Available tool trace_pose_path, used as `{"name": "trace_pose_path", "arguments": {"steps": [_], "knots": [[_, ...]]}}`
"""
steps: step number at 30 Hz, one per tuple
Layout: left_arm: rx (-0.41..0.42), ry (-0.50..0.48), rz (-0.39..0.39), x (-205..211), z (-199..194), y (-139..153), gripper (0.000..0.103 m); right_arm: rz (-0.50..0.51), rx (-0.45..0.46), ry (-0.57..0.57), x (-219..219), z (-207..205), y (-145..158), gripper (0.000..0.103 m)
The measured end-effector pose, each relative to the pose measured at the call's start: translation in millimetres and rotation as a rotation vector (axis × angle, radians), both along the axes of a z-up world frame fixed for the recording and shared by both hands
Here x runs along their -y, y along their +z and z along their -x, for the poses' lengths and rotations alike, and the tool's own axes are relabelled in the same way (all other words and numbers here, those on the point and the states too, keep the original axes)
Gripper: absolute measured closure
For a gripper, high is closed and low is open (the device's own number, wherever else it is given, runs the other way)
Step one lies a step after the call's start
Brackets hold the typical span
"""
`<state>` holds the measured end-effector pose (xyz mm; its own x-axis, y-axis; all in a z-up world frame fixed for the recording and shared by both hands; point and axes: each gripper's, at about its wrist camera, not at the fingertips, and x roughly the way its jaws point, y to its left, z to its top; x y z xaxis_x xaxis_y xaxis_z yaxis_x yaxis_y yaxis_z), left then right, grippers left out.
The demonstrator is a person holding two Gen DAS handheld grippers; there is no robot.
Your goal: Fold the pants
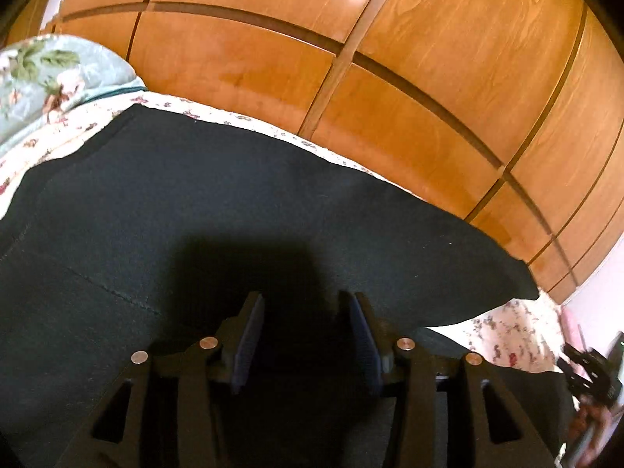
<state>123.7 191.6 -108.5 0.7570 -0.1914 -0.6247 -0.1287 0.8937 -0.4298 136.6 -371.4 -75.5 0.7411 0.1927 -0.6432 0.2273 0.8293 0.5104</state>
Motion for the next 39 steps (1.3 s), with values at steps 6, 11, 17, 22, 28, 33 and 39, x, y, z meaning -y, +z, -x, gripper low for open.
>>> {"name": "trace_pose_path", "arguments": {"steps": [6,11,17,22,28,33,39], "knots": [[0.014,-0.009,0.031,-3.5,2.1,-1.4,0.052,-0.128,-0.035,-0.030,8.3,-70.3,-22.2,0.062],[0.022,-0.013,0.033,-3.0,1.0,-4.2,0.050,-0.172,-0.023,-0.118,28.4,-115.7,-32.1,0.062],[0.031,-0.019,0.031,-2.8,-3.4,-8.4,0.048,-0.192,-0.024,-0.216,48.9,-156.7,-35.2,0.066],[0.036,-0.027,0.041,-4.6,-4.3,-8.8,0.047,-0.188,-0.032,-0.243,54.2,-163.0,-36.5,0.086],[0.035,-0.031,0.051,-6.2,-5.4,-9.1,0.046,-0.145,-0.003,-0.260,57.8,-127.4,-18.2,0.090],[0.034,-0.035,0.058,-7.8,-5.2,-9.4,0.046,-0.099,-0.025,-0.276,61.9,-81.5,-3.8,0.091],[0.031,-0.036,0.062,-7.8,-6.4,-8.8,0.046,-0.005,-0.081,-0.367,73.7,-40.4,-8.4,0.103]]}}
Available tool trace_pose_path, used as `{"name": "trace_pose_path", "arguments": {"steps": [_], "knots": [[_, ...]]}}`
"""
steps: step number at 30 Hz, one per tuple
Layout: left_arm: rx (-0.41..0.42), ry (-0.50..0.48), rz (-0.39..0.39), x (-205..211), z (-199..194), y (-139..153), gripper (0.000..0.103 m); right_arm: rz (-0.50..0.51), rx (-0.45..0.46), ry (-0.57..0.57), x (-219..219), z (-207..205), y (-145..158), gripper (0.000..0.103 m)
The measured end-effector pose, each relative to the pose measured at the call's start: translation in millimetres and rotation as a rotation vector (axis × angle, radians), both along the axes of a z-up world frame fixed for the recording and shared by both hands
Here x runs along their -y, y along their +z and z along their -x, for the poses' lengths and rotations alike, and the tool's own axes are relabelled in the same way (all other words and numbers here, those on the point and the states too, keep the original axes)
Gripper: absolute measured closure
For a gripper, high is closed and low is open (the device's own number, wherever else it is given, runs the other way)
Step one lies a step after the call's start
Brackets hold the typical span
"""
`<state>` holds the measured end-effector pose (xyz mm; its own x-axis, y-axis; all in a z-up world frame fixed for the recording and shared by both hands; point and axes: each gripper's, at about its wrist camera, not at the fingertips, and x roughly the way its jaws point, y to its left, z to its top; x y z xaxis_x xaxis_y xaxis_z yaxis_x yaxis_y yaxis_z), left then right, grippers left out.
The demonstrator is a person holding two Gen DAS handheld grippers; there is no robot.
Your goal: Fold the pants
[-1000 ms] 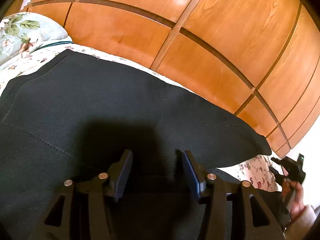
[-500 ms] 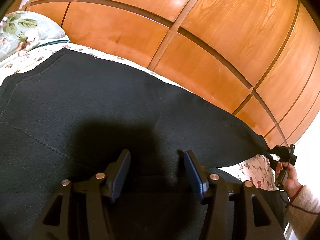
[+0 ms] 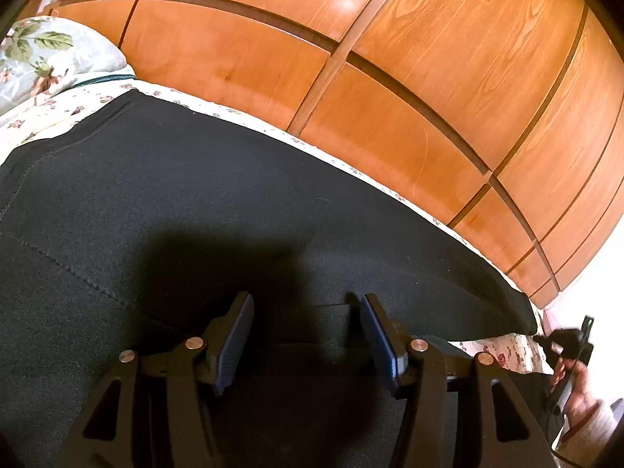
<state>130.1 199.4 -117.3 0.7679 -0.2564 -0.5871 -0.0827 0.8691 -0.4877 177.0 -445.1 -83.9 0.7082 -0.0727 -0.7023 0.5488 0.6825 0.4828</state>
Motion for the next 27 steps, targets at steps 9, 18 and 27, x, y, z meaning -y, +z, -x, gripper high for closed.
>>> {"name": "trace_pose_path", "arguments": {"steps": [9,18,27], "knots": [[-0.013,-0.002,-0.005,1.4,-3.0,1.8,0.044,-0.035,0.068,0.051,-13.4,37.0,5.8,0.098],[-0.129,-0.034,-0.002,-5.9,-30.0,22.9,0.044,0.205,0.051,0.395,-130.3,6.1,11.0,0.074],[-0.167,0.223,-0.093,-102.8,-106.3,46.6,0.043,0.181,0.032,0.393,-115.7,-8.3,-11.4,0.073]]}}
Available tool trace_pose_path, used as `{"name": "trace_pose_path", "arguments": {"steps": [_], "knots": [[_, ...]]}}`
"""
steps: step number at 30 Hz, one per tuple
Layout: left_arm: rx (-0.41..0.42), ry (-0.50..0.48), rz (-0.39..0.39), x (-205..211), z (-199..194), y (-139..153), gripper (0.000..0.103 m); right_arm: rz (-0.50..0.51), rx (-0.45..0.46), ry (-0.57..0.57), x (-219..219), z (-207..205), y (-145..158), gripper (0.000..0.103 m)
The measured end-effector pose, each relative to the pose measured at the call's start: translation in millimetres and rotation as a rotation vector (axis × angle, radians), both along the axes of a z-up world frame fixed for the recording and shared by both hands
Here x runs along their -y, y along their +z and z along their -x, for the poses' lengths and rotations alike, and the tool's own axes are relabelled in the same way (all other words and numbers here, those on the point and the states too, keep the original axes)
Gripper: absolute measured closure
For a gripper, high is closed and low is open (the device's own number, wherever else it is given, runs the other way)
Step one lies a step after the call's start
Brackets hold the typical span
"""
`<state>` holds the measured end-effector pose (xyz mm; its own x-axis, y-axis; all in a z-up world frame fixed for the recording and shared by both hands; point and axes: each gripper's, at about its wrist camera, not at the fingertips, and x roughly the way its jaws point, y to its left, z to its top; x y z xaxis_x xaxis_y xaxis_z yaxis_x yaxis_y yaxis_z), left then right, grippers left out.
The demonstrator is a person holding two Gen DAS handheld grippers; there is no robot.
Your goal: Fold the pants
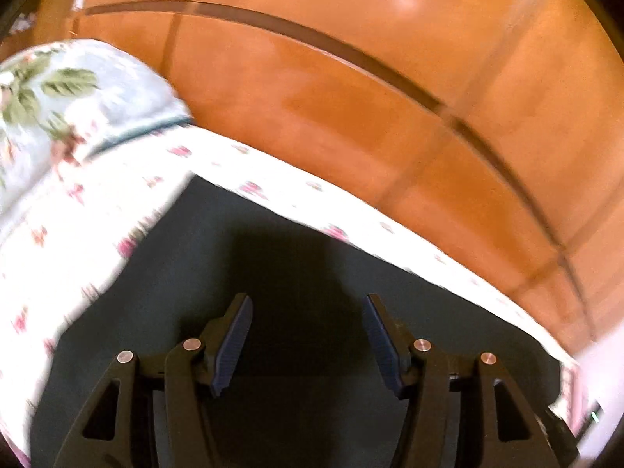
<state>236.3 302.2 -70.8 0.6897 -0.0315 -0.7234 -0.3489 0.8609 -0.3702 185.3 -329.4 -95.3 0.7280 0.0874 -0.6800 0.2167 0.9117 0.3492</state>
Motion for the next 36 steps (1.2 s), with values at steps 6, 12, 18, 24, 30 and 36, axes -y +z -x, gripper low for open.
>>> {"name": "trace_pose_path", "arguments": {"steps": [6,12,18,24,30,36], "knots": [[-0.065,0.115,-0.076,-59.0,-41.0,-11.1,0.043,-0.002,0.009,-0.005,-2.4,-11.8,-5.1,0.073],[-0.137,0.058,-0.132,-63.5,-72.2,-36.1,0.043,0.002,0.012,-0.004,-3.4,-11.0,-6.0,0.073],[-0.090,0.012,-0.210,-45.8,-71.7,-36.4,0.079,-0.004,0.018,-0.004,-2.4,-9.7,-7.1,0.073],[-0.005,-0.032,-0.257,-23.1,-52.5,-4.9,0.092,0.006,0.020,0.001,-1.1,-9.7,-6.8,0.073],[0.175,-0.080,-0.130,-9.0,9.8,40.9,0.092,0.001,0.022,0.007,1.0,-9.4,-6.9,0.073],[0.271,-0.120,-0.025,8.3,96.1,47.0,0.092,0.004,0.020,0.005,0.1,-9.5,-6.9,0.073]]}}
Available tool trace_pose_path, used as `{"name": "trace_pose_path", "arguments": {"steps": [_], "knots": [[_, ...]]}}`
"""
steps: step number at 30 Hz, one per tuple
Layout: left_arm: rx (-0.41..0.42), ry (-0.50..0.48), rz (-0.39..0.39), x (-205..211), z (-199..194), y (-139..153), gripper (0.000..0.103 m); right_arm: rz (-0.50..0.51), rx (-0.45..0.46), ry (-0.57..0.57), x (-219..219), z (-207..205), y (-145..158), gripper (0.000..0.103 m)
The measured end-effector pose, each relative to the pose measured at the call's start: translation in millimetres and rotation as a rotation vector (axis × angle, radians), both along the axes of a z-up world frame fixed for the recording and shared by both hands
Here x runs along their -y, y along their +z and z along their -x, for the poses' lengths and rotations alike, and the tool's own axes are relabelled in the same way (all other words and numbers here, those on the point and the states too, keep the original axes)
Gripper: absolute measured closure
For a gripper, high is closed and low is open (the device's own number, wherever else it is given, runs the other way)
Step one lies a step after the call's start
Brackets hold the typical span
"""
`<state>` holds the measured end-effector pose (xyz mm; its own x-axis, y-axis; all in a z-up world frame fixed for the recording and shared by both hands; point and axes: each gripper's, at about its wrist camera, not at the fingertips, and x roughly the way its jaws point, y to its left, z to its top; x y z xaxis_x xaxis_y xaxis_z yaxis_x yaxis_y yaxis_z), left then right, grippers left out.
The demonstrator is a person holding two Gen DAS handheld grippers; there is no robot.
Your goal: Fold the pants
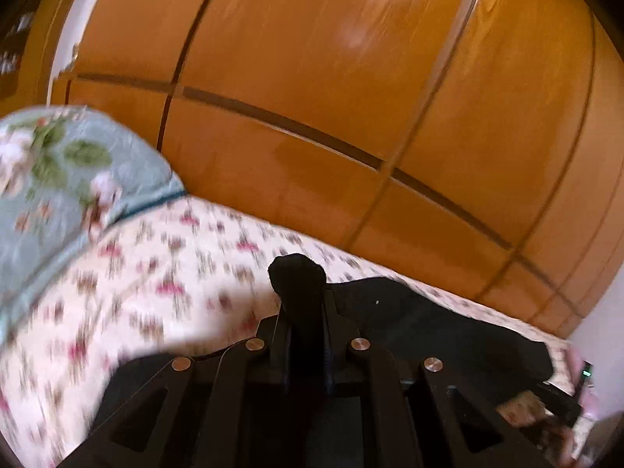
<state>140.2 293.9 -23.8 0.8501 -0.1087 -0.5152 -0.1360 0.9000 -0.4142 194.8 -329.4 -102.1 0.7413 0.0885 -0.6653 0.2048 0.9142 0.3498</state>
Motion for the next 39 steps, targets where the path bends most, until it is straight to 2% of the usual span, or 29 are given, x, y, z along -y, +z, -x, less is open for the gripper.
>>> {"name": "trace_pose_path", "arguments": {"steps": [4,8,10,12,13,15,17,18,21,22,26,31,33,34,35,36,37,39], "knots": [[-0.058,0.024,0.089,6.8,40.0,-37.4,0.092,0.032,-0.014,-0.001,-3.1,-1.9,2.3,0.073],[-0.105,0.076,0.160,0.4,54.5,-77.5,0.092,0.093,-0.060,-0.002,-10.2,-6.9,6.6,0.071],[-0.089,0.077,0.194,-2.4,56.3,-81.1,0.092,0.157,-0.109,0.000,-18.8,-10.7,13.8,0.069],[-0.092,0.073,0.181,1.3,56.1,-82.4,0.092,0.184,-0.121,0.003,-28.9,-11.2,27.6,0.069],[-0.092,0.069,0.178,2.9,55.8,-82.4,0.092,0.154,-0.094,0.015,-34.4,-9.4,37.0,0.068],[-0.090,0.065,0.187,-1.0,51.9,-86.6,0.092,0.086,-0.042,0.056,-51.8,-9.5,56.1,0.057],[-0.083,0.064,0.202,-3.1,53.9,-87.5,0.092,0.036,-0.018,0.137,-80.8,-17.6,72.8,0.042],[-0.078,0.062,0.208,-3.6,55.6,-86.9,0.092,0.019,-0.015,0.178,-94.2,-23.1,78.2,0.041],[-0.068,0.058,0.225,-5.6,56.7,-87.4,0.092,-0.032,-0.072,0.319,-144.9,-53.1,85.8,0.035],[-0.068,0.057,0.229,-6.0,56.9,-87.5,0.092,-0.071,-0.126,0.359,-163.9,-69.4,83.2,0.035],[-0.061,0.047,0.240,-6.9,57.0,-89.0,0.092,-0.251,-0.231,0.330,-198.2,-110.9,69.8,0.035],[-0.051,0.032,0.271,-10.0,57.2,-92.7,0.092,-0.254,-0.297,0.227,-227.5,-137.5,54.3,0.035],[-0.050,0.030,0.278,-10.1,57.2,-93.6,0.091,-0.261,-0.357,0.197,-231.5,-145.4,38.1,0.038],[-0.049,0.029,0.281,-10.2,57.3,-93.7,0.091,-0.261,-0.369,0.188,-230.8,-145.2,32.4,0.052],[-0.046,0.026,0.286,-10.6,57.5,-94.0,0.091,-0.269,-0.374,0.182,-228.8,-143.6,25.4,0.075],[-0.043,0.024,0.294,-11.2,57.8,-94.3,0.091,-0.291,-0.376,0.191,-226.0,-141.7,20.6,0.086],[-0.041,0.021,0.304,-12.2,57.9,-94.7,0.091,-0.323,-0.378,0.206,-223.6,-138.0,16.3,0.093],[-0.045,0.012,0.348,-18.3,56.3,-94.8,0.091,-0.352,-0.349,0.225,-216.1,-125.3,18.8,0.094]]}}
